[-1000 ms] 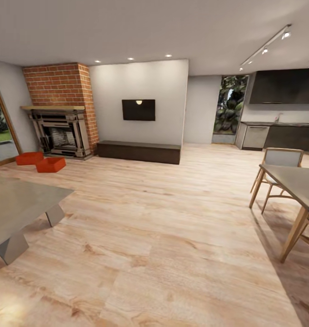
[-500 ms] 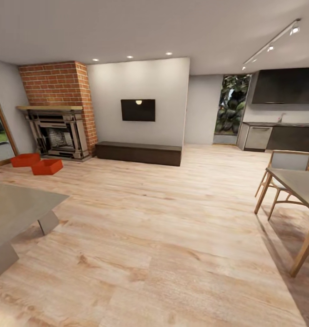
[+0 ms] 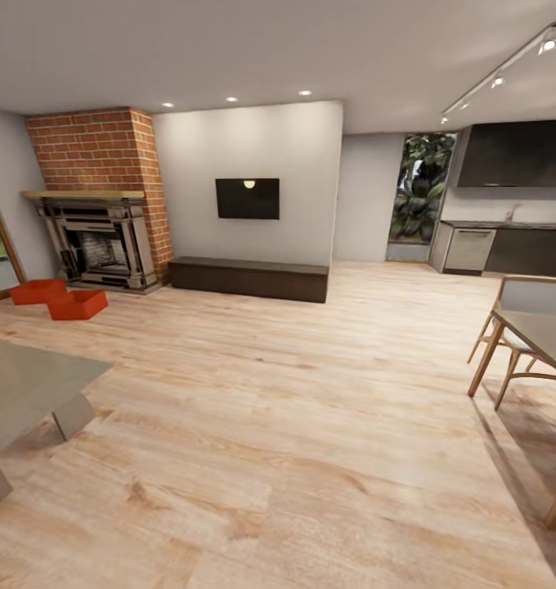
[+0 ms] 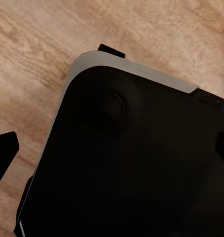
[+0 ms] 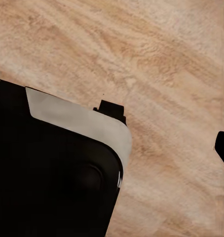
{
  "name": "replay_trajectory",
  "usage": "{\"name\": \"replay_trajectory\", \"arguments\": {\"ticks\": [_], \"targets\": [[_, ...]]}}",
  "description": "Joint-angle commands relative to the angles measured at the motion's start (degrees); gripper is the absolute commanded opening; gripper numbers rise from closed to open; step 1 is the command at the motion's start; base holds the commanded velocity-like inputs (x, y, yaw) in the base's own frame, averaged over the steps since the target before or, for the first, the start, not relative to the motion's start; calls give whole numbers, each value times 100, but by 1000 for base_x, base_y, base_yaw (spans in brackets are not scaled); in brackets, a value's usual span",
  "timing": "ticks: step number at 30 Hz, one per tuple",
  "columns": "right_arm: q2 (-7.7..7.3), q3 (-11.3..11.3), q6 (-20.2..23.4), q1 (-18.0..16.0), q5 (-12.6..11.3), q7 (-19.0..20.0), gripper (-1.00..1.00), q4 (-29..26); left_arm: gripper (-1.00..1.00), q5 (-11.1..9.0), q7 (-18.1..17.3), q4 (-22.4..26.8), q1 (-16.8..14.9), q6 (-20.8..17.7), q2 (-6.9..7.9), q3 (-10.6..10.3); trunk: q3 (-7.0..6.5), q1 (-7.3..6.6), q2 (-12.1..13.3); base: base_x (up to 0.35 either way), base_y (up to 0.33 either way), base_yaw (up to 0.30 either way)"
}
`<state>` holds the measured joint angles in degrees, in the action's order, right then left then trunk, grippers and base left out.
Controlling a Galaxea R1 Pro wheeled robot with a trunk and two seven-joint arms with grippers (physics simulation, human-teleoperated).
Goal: Move the two storage containers from the living room to the garage. In the garage, place one container on the floor and stack the other container on top of it (either order is fine).
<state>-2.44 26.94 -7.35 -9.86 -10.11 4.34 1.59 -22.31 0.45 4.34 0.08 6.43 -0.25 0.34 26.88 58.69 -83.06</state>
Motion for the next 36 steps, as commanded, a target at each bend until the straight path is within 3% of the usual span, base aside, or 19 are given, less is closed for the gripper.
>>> {"name": "replay_trajectory", "arguments": {"ticks": [1, 36], "targets": [[1, 35, -36, -7, -65, 32, 100, 17, 100, -23, 3, 6, 1, 8, -1, 1, 5, 3, -2, 325, 0, 0], [-28, 108, -39, -7, 0, 32, 100, 17, 100, -37, 2, 6, 1, -1, -8, 10, 5, 3, -2, 325, 0, 0]]}}
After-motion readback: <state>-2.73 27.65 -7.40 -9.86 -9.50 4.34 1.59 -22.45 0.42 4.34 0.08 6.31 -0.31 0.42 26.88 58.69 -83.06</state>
